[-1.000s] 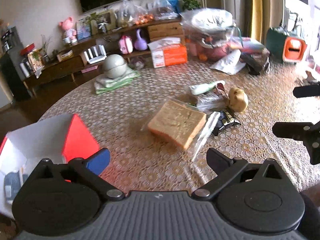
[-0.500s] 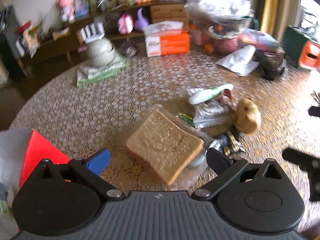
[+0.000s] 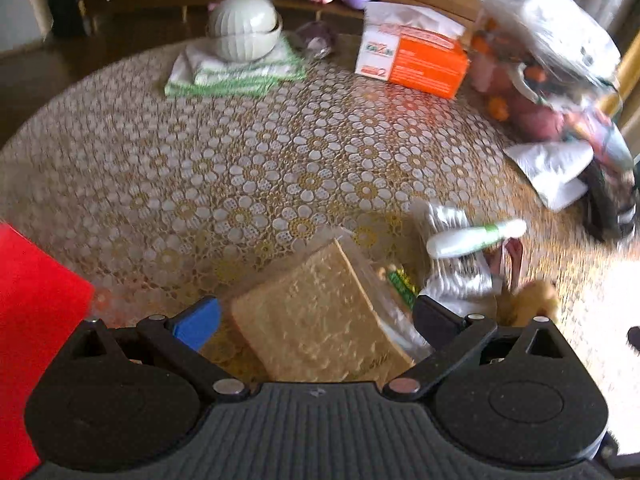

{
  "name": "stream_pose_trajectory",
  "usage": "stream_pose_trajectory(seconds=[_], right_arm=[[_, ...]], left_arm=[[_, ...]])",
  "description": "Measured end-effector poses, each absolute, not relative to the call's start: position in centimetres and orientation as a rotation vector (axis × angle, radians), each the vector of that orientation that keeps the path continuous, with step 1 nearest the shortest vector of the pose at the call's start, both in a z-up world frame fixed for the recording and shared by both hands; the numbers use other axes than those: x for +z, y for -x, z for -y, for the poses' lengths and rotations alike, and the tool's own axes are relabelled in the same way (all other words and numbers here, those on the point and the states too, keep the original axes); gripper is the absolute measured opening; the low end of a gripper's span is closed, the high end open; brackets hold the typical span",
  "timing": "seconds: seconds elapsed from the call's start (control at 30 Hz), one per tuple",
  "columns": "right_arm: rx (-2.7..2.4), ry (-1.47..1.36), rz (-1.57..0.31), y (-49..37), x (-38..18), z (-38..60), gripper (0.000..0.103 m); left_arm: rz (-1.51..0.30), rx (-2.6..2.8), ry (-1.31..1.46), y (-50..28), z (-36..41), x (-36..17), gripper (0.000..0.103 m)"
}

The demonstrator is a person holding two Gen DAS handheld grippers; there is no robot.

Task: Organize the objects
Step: 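Grasp bagged bread loaf with left tool while right tool grasps tan plush toy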

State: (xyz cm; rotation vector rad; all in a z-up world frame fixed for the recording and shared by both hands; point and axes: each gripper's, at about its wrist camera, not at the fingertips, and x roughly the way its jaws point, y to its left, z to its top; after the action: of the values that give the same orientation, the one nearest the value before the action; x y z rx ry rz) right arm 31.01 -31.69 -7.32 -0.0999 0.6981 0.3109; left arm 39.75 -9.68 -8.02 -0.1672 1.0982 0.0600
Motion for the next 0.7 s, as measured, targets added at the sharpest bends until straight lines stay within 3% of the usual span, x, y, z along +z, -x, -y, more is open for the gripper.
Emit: stream_pose_trajectory(seconds=[0.4,0.53,0.7], right_arm=[[0.268,0.035,-0.779,-35.3,-10.2,30.8,0.097],[0.243,-0.009,-0.831,-36.3,-11.6,31.0,0.090],[0.248,-0.084,-0.875,-36.5,-12.4,31.3,0.076]], left_arm=[[-1.149,0.067,0.175,-39.8,9.9,-11.1,0.103],[-1.138,0.049,0.209,-39.5,9.4,-11.5,0.103],[-1.111,0.022,0.250,-38.8,9.0,-11.4,0.093]])
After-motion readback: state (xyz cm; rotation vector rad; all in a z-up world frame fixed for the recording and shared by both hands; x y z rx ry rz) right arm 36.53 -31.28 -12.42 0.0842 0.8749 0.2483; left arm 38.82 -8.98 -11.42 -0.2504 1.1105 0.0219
